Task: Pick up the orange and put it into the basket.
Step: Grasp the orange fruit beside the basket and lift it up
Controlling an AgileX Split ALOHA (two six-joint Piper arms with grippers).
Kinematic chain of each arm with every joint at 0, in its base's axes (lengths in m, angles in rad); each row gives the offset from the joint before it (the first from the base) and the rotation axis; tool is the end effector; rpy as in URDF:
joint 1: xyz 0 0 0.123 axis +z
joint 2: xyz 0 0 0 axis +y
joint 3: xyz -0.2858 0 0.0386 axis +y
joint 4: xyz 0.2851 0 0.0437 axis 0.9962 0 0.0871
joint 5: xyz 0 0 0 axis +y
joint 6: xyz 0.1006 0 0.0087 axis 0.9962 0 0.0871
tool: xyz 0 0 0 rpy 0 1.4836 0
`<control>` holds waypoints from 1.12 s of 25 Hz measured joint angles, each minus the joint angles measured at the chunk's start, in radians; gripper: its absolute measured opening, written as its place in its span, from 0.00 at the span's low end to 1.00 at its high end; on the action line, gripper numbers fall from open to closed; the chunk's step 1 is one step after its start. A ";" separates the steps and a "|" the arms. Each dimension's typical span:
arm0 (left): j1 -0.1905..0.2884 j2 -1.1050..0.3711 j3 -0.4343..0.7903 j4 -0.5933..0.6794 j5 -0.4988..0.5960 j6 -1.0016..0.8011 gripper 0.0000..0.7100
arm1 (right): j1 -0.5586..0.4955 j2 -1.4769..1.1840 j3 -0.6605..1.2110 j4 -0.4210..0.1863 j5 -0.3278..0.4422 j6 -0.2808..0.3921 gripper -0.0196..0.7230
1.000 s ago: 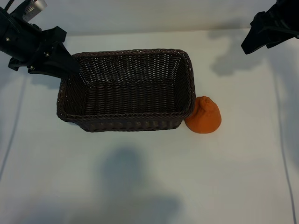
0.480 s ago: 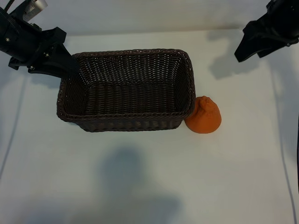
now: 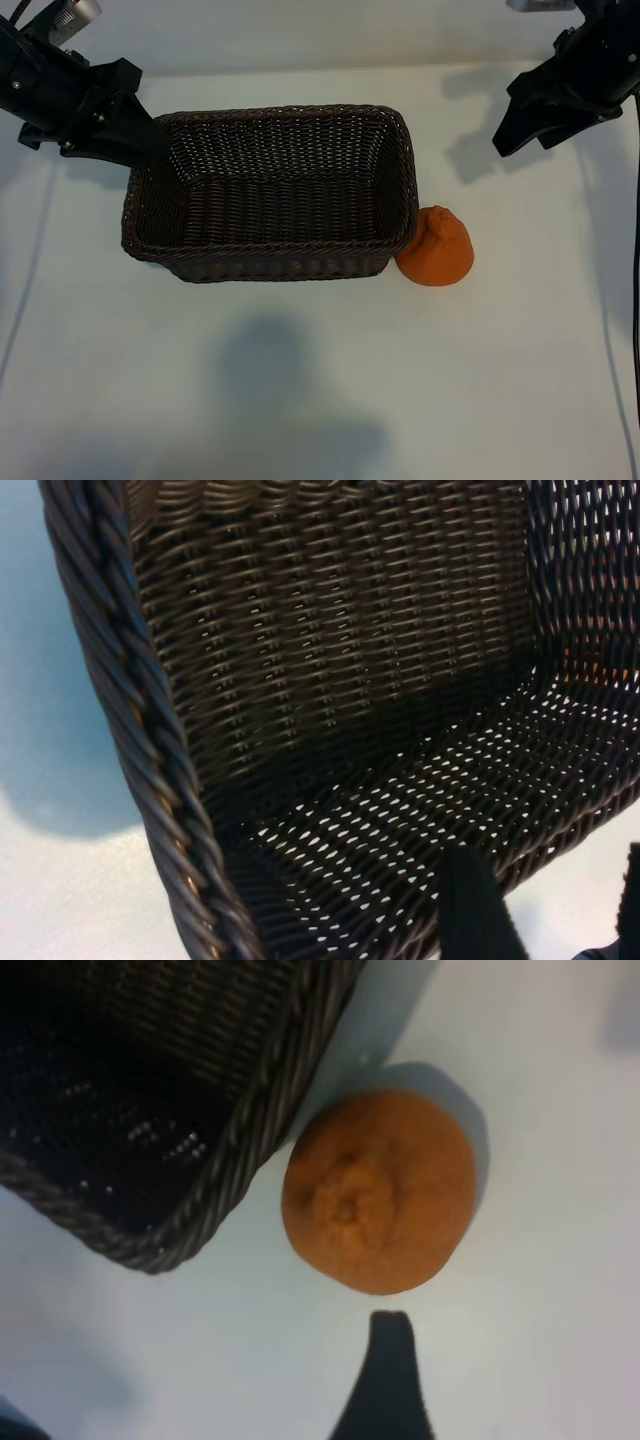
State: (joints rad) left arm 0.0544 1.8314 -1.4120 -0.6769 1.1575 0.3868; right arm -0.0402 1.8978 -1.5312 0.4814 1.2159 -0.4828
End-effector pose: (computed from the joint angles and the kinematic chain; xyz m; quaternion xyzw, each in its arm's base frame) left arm 0.4064 -0.0359 0.2317 0.0367 0.9495 -0.2934 0.1050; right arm 0.4221 0.0269 0.2295 -0.1405 0.9631 0.2093 0.0940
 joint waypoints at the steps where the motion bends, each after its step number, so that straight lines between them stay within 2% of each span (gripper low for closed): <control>1: 0.000 0.000 0.000 0.000 0.000 0.000 0.57 | 0.000 0.000 0.016 0.007 -0.001 -0.010 0.81; 12: 0.000 0.000 0.000 0.000 0.000 0.000 0.57 | 0.035 0.003 0.099 0.060 -0.006 -0.060 0.78; 23: 0.000 0.000 0.000 0.000 0.001 0.004 0.57 | 0.073 0.003 0.101 0.060 -0.065 -0.086 0.75; 28: 0.000 0.000 0.000 0.000 0.000 0.004 0.57 | 0.088 0.003 0.151 0.059 -0.124 -0.098 0.75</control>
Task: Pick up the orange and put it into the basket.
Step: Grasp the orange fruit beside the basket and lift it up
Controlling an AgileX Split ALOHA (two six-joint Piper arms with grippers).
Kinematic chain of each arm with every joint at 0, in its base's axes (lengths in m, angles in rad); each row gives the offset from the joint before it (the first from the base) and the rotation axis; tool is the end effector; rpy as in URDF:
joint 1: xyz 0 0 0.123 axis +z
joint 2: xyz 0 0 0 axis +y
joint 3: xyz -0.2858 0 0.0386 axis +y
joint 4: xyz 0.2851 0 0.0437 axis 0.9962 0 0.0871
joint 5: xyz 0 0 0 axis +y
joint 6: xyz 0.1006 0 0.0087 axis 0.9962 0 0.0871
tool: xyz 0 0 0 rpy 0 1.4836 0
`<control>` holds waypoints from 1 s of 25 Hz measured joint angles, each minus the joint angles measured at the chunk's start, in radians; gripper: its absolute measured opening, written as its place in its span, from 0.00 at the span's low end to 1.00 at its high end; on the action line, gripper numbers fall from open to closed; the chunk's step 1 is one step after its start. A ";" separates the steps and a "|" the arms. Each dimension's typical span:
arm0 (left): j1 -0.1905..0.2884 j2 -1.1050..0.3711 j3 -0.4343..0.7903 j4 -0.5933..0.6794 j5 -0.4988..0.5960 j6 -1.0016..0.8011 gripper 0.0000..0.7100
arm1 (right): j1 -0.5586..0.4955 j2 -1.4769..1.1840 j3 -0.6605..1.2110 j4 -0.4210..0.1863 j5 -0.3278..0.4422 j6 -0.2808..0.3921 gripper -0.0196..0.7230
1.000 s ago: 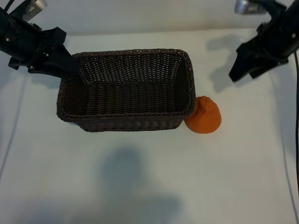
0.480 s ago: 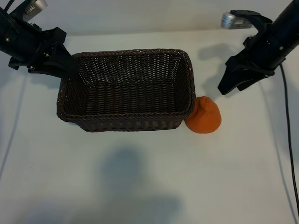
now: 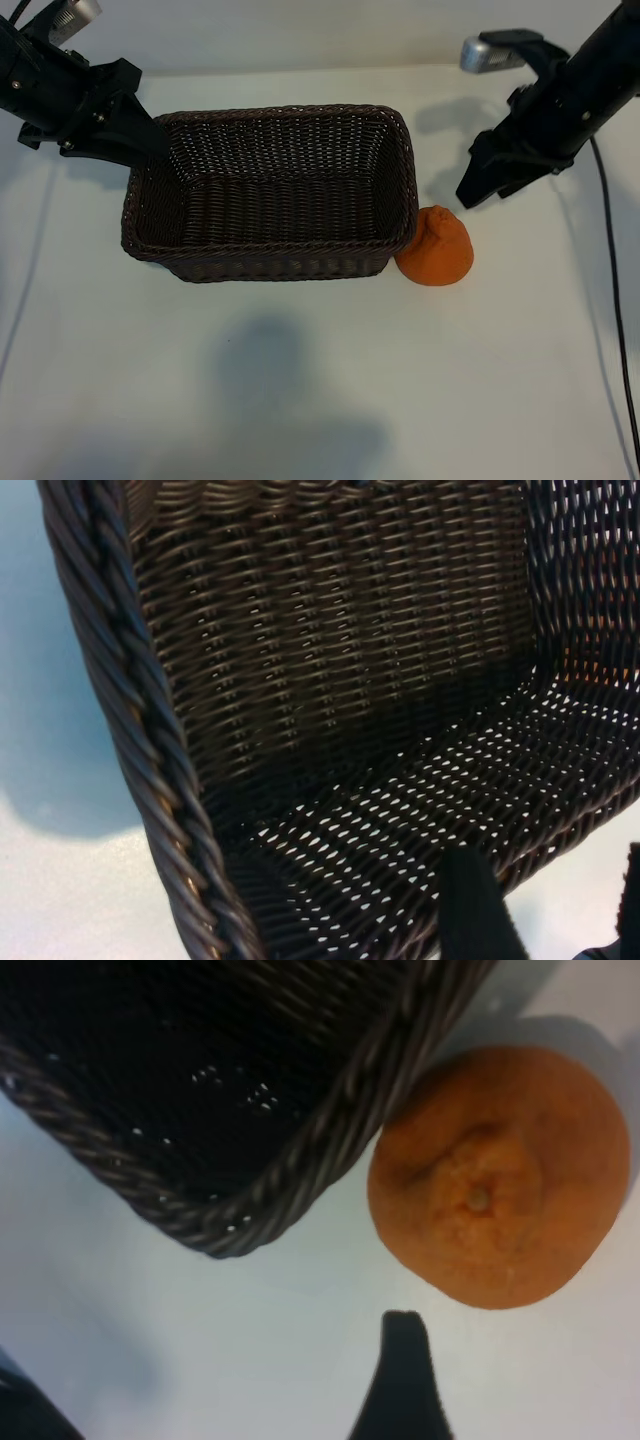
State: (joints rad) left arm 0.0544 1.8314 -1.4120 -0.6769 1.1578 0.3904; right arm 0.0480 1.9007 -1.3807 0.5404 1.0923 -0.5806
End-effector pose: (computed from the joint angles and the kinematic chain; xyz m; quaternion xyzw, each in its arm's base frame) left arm 0.4064 -0.0359 0.2317 0.0384 0.9494 -0.2932 0.1054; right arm 0.4054 0.0657 0.1879 -0.1862 0.9526 0.2254 0.0843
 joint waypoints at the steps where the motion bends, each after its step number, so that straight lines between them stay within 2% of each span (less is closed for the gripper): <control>1: 0.000 0.000 0.000 0.000 0.000 0.000 0.57 | 0.006 0.000 0.004 -0.001 -0.007 -0.001 0.74; 7: 0.000 0.000 0.000 0.000 -0.001 0.000 0.57 | 0.045 0.000 0.028 -0.003 -0.053 -0.014 0.74; 14: 0.000 0.000 0.000 0.000 -0.001 0.000 0.57 | 0.073 0.000 0.073 -0.036 -0.126 -0.031 0.74; 25: 0.000 0.000 0.000 0.000 0.000 0.000 0.57 | 0.073 0.015 0.073 -0.026 -0.147 -0.031 0.74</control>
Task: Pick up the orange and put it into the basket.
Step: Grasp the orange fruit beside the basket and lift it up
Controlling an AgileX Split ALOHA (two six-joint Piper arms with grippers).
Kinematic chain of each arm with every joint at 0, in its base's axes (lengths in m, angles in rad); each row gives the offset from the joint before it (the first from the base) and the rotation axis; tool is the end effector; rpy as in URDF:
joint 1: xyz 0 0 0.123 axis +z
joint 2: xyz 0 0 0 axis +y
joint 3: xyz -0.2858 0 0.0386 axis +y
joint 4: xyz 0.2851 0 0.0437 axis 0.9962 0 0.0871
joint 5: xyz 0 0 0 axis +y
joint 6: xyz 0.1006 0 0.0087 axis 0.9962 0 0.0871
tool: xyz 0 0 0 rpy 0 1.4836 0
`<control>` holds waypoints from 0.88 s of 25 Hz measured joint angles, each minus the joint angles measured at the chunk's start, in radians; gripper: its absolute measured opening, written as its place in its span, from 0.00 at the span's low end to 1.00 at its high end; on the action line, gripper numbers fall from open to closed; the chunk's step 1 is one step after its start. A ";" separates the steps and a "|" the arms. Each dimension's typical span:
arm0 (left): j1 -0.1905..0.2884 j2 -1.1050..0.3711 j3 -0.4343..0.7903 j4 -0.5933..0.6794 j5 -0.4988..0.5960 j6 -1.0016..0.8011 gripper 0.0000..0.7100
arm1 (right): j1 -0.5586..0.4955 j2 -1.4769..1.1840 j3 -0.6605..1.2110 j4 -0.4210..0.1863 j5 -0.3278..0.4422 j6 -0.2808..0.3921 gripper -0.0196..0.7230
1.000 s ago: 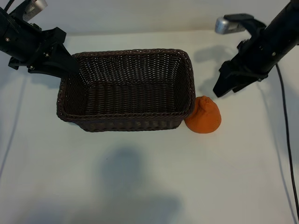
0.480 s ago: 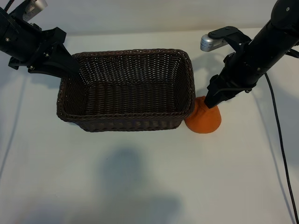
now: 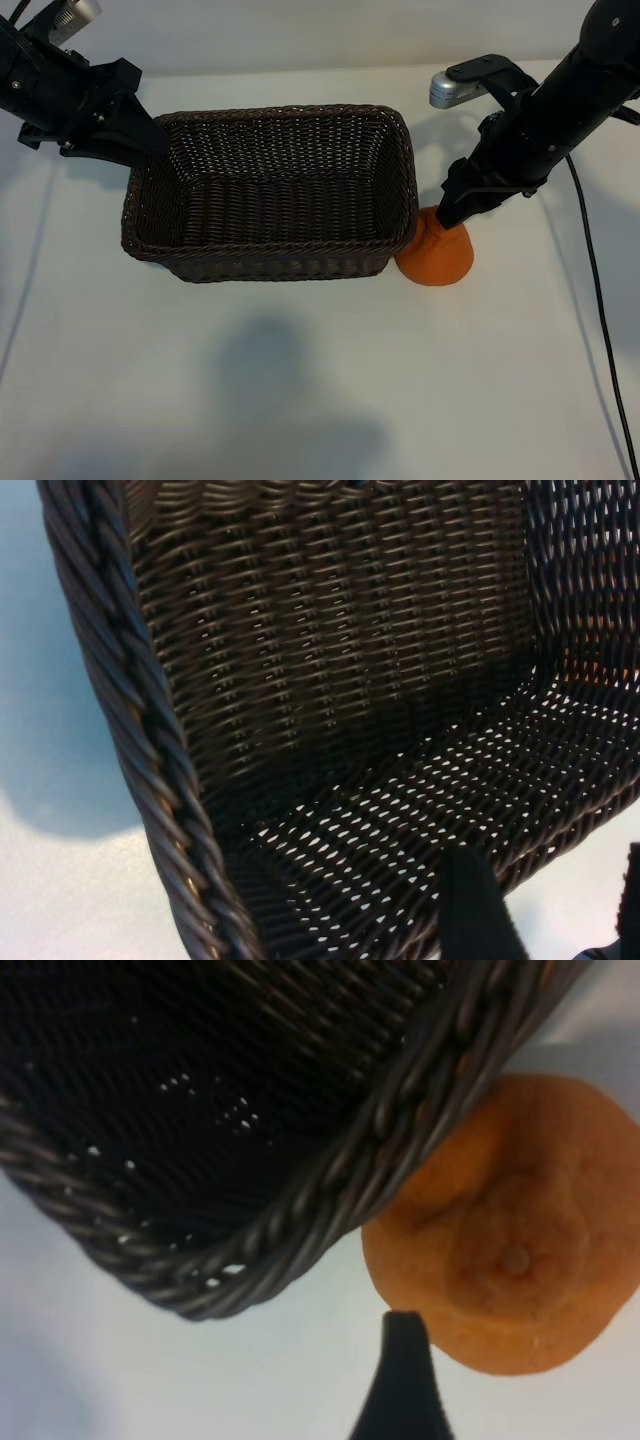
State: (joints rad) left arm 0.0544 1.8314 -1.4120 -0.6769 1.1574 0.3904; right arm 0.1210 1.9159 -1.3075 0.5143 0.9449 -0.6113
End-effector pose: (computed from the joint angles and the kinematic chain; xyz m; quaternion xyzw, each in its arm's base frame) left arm 0.4064 -0.0359 0.2317 0.0384 0.9494 -0.2932 0.1055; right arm 0.3998 0.0892 0.1606 -0.2169 0.9512 0.1950 0.1009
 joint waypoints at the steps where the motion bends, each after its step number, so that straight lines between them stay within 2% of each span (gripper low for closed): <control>1: 0.000 0.000 0.000 0.000 0.000 0.000 0.57 | 0.000 0.009 0.000 0.004 -0.001 0.000 0.74; 7: 0.000 0.000 0.000 0.000 0.000 -0.002 0.57 | 0.015 0.081 0.000 0.040 -0.019 -0.001 0.74; 16: 0.000 0.000 0.000 0.000 0.000 -0.002 0.57 | 0.070 0.098 0.000 0.022 -0.047 -0.002 0.72; 17: 0.000 0.000 0.000 0.000 0.000 -0.002 0.57 | 0.070 0.098 0.000 0.018 -0.049 0.000 0.69; 19: 0.000 0.000 0.000 0.000 0.000 -0.002 0.57 | 0.070 0.098 0.000 0.013 -0.050 0.004 0.57; 20: 0.000 0.000 0.000 0.000 0.000 -0.002 0.57 | 0.070 0.099 0.000 0.011 -0.050 0.010 0.50; 22: 0.000 0.000 0.000 0.000 0.000 -0.002 0.57 | 0.070 0.099 0.000 0.004 -0.051 0.018 0.28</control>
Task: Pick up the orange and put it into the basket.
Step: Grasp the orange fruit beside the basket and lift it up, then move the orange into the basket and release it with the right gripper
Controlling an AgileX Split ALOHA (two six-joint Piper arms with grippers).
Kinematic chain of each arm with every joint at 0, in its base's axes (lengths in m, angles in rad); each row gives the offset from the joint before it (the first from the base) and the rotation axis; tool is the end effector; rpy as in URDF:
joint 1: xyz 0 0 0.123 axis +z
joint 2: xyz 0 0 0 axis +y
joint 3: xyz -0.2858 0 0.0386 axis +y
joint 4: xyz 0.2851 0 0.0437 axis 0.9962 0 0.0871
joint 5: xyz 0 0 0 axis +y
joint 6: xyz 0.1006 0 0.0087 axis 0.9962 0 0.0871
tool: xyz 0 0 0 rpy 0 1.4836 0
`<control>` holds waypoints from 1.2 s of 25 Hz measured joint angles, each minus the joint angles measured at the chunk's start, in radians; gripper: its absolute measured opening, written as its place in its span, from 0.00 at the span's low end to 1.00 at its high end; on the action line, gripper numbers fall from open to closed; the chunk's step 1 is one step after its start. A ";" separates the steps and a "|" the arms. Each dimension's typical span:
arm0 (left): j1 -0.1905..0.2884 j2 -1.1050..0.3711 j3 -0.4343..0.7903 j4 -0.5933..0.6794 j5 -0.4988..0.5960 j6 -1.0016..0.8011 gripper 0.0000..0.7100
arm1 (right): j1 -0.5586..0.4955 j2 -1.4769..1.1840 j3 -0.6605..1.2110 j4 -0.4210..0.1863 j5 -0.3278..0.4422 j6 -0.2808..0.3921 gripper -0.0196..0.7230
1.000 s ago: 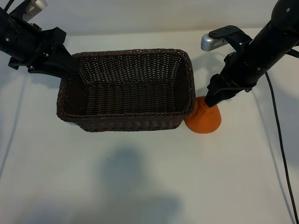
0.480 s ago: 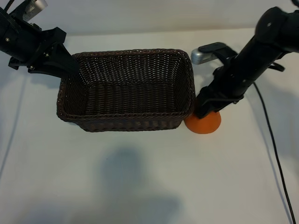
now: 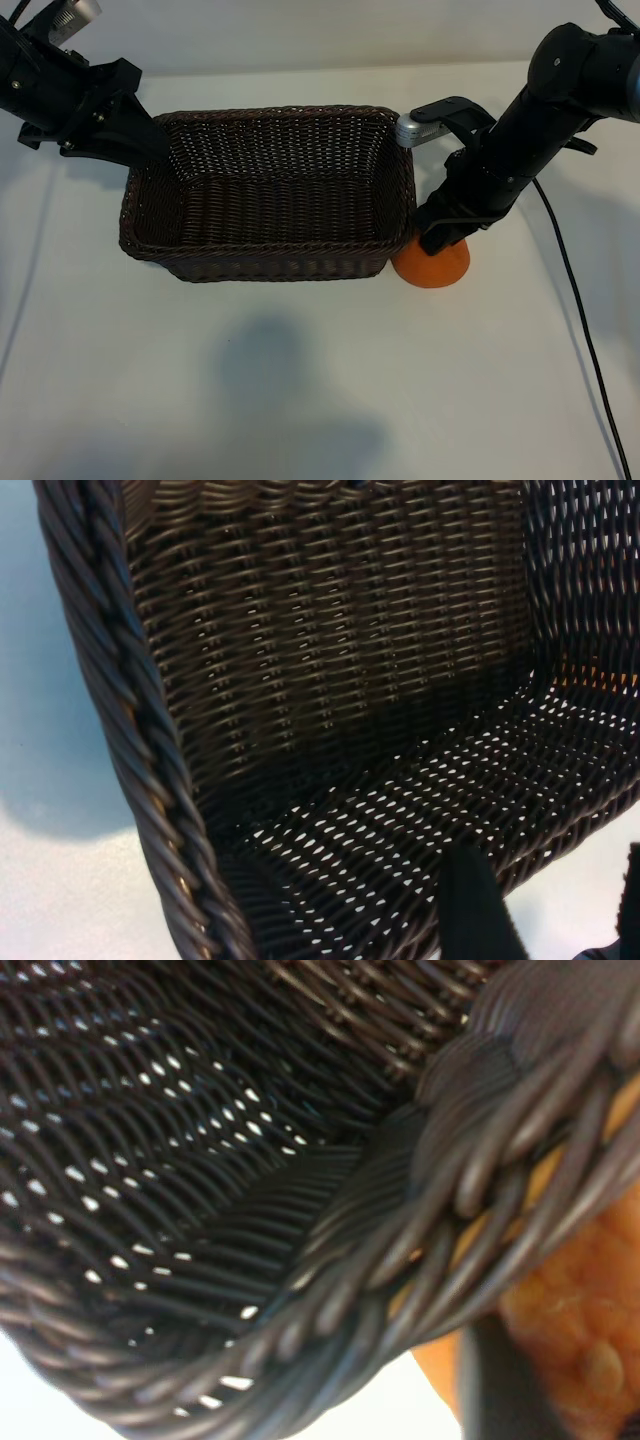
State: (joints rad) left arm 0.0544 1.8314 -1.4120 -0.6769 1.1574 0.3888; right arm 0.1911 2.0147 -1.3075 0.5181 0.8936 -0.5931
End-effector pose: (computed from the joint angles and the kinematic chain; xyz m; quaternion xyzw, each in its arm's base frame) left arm 0.4064 -0.0359 0.2317 0.0376 0.9495 -0.2932 0.1053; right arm 0.3995 0.1170 0.1201 -0.2262 0.9520 0.1945 0.0678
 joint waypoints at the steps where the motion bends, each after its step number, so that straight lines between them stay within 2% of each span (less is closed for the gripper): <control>1: 0.000 0.000 0.000 0.000 0.000 0.001 0.57 | 0.000 0.000 0.000 -0.003 0.000 0.001 0.19; 4: 0.000 0.000 0.000 0.000 0.000 0.001 0.57 | 0.000 0.000 0.000 -0.010 -0.002 0.002 0.10; 11: 0.000 0.000 0.000 0.000 0.000 0.001 0.57 | 0.000 0.000 -0.009 -0.067 0.019 0.018 0.09; 16: 0.000 0.000 0.000 0.000 0.000 0.001 0.57 | -0.016 0.000 -0.062 -0.128 0.074 0.057 0.09; 23: 0.000 0.000 0.000 0.000 0.001 0.002 0.57 | -0.083 0.000 -0.112 -0.130 0.163 0.061 0.09; 30: 0.000 0.000 0.000 0.000 0.001 0.002 0.57 | -0.091 -0.014 -0.184 -0.137 0.261 0.066 0.09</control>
State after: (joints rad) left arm 0.0544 1.8314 -1.4120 -0.6769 1.1582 0.3912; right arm 0.1002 2.0006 -1.4910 0.3811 1.1548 -0.5275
